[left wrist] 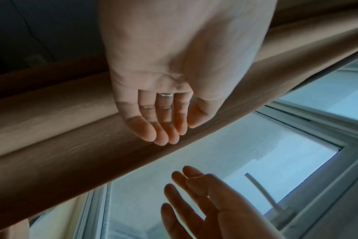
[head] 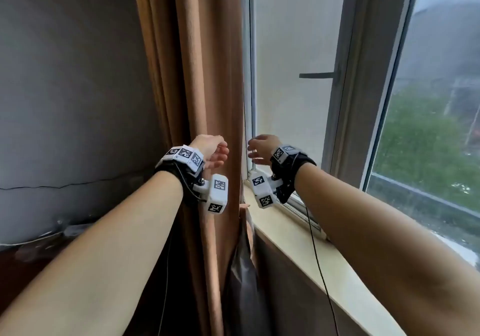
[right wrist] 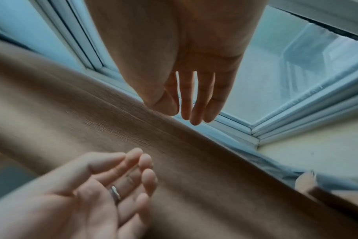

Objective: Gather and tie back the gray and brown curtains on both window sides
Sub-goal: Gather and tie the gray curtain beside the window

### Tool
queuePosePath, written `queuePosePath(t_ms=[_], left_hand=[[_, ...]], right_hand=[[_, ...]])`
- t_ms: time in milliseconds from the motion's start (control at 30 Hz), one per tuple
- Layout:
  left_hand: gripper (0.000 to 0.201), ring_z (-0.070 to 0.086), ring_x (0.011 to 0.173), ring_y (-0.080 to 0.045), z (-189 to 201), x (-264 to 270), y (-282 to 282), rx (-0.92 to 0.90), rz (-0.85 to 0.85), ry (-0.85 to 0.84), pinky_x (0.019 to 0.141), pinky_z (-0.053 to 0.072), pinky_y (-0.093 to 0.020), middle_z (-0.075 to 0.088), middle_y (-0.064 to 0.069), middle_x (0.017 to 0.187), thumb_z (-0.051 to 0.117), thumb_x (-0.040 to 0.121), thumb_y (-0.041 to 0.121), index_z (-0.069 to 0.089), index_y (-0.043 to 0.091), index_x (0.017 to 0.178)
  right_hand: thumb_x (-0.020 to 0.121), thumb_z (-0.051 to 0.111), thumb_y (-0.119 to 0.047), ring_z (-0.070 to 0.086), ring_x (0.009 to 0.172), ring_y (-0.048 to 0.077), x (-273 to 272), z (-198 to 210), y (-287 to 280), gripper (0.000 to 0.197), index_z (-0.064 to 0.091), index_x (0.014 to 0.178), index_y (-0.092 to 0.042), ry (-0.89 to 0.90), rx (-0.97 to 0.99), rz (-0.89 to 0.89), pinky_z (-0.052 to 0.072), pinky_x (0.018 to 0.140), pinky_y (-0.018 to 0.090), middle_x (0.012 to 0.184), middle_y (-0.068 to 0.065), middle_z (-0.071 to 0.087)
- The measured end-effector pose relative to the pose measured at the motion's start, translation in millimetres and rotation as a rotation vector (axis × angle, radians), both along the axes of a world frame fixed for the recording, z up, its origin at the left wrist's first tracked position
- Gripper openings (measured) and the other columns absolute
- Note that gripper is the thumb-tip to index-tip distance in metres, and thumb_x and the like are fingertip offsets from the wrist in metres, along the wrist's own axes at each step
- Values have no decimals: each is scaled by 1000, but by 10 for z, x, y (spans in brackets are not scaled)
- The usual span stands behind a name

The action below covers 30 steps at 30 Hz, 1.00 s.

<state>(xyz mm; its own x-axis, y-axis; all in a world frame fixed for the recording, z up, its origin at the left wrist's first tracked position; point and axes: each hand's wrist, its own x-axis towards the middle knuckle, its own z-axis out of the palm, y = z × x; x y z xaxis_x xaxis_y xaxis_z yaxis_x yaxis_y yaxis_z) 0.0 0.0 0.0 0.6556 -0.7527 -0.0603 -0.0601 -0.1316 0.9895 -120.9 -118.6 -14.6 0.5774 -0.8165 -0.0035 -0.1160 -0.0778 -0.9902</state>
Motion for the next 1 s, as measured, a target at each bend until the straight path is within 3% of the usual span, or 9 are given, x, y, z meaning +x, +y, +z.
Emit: queuePosePath(t_ms=[167, 267, 467, 567, 667, 733, 833, 900, 1000], left_hand=[[12, 62, 69, -17, -92, 90, -521, 159, -50, -91, 61, 52, -28, 67, -6, 83, 57, 92, 18, 65, 8, 91], [13, 61, 73, -18, -127, 103, -743, 218, -101, -127, 65, 50, -28, 68, -5, 84, 56, 93, 18, 66, 11, 89], [22, 57, 63, -19, -221, 168, -930, 399, -162, -200, 49, 43, -21, 62, -9, 74, 42, 93, 3, 62, 8, 84], [20, 58, 60, -20, -256, 243, -960, 466, -206, -218, 49, 43, -22, 61, -10, 71, 46, 91, 2, 62, 6, 79], [18, 50, 51, -17, -272, 365, -971, 327, -160, -134, 45, 39, -21, 53, -8, 65, 47, 89, 4, 62, 5, 79], [18, 50, 50, -15, -297, 446, -980, 207, -127, -71, 46, 41, -20, 55, -7, 67, 46, 88, 3, 64, 4, 88], [35, 62, 63, -18, -334, 512, -998, 97, -118, -42, 54, 52, -23, 68, -12, 90, 49, 92, 2, 55, 8, 126], [54, 66, 77, -22, -350, 572, -1006, 22, -112, -4, 61, 57, -28, 66, -15, 112, 50, 95, 3, 35, 20, 144], [59, 61, 95, -24, -368, 758, -994, -55, 90, -14, 72, 60, -36, 55, -13, 124, 48, 96, 3, 27, 16, 150]], right_hand=[[92, 59, -11, 66, 84, 19, 269, -225, -564, 32, 59, 124, -10, 254, -207, 139, 59, 70, 31, 102, 11, 68], [93, 61, -9, 66, 73, 17, 421, -284, -796, 38, 53, 130, -10, 249, -216, 264, 58, 64, 27, 113, 11, 67], [89, 54, -5, 60, 69, 13, 732, -436, -1060, 11, 63, 91, -10, 369, -468, 466, 55, 65, 23, 82, 3, 63], [86, 47, 8, 52, 73, 15, 897, -455, -1058, 28, 54, 72, -15, 483, -565, 595, 43, 61, 21, 71, -2, 53], [82, 47, 22, 54, 73, 16, 1022, -549, -1144, 42, 53, 75, -18, 474, -427, 725, 50, 69, 27, 77, 3, 55], [86, 52, 19, 58, 80, 16, 1072, -603, -1192, 41, 52, 82, -22, 444, -293, 739, 56, 82, 34, 87, 2, 56], [87, 59, 10, 59, 97, 23, 1147, -647, -1191, 35, 50, 85, -24, 461, -255, 766, 53, 97, 43, 93, 3, 56], [86, 60, 11, 60, 103, 28, 1198, -674, -1151, 27, 57, 90, -15, 495, -257, 781, 54, 95, 44, 99, 11, 63], [90, 53, 8, 67, 104, 26, 1286, -659, -1104, 43, 60, 123, -19, 507, -334, 747, 59, 83, 35, 117, 8, 67]])
